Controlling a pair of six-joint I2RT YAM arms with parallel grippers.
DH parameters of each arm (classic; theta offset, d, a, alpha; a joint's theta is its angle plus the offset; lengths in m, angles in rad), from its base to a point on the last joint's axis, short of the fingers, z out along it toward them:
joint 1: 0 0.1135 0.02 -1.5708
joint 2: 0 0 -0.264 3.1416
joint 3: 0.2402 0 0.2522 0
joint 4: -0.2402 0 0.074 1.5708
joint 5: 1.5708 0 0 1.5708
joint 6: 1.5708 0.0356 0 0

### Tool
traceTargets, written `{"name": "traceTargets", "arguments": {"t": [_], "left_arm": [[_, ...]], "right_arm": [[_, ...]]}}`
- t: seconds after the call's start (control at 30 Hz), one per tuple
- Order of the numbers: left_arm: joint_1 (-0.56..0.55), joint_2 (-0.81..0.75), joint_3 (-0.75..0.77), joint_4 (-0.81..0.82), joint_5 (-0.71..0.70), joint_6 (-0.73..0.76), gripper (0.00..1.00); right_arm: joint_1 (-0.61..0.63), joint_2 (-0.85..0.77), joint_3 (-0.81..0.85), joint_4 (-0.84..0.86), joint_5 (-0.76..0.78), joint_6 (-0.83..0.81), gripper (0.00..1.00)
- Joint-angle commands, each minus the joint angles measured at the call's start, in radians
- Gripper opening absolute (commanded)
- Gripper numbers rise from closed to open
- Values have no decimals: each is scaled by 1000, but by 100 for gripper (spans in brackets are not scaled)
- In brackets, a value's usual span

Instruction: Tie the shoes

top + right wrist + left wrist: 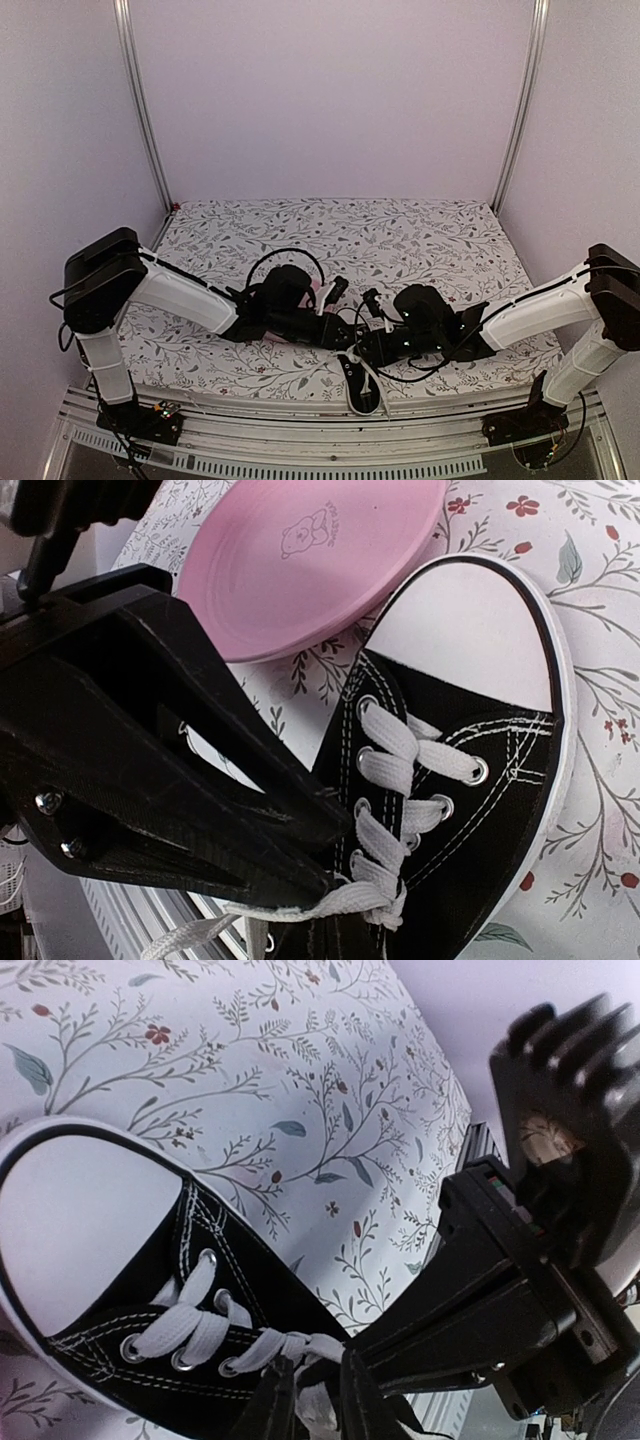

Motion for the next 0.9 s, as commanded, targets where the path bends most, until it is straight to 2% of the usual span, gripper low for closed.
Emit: {"name": "traceTargets", "arguments": {"t": [0.0,0.4,0.6,0.87], "left_arm": [[-16,26,-14,37,33,-10,16],[-18,17,-69,80,45,-51,11],[-22,26,-89,153,88,-80,12],[-20,43,-77,162,95,-72,14]], "right_arm": [[4,-19,-11,16,23,3,2],[4,-24,-11,15,28,2,2],[5,-23,-10,15,28,3,2],[5,-26,-7,16,25,-1,2]]}}
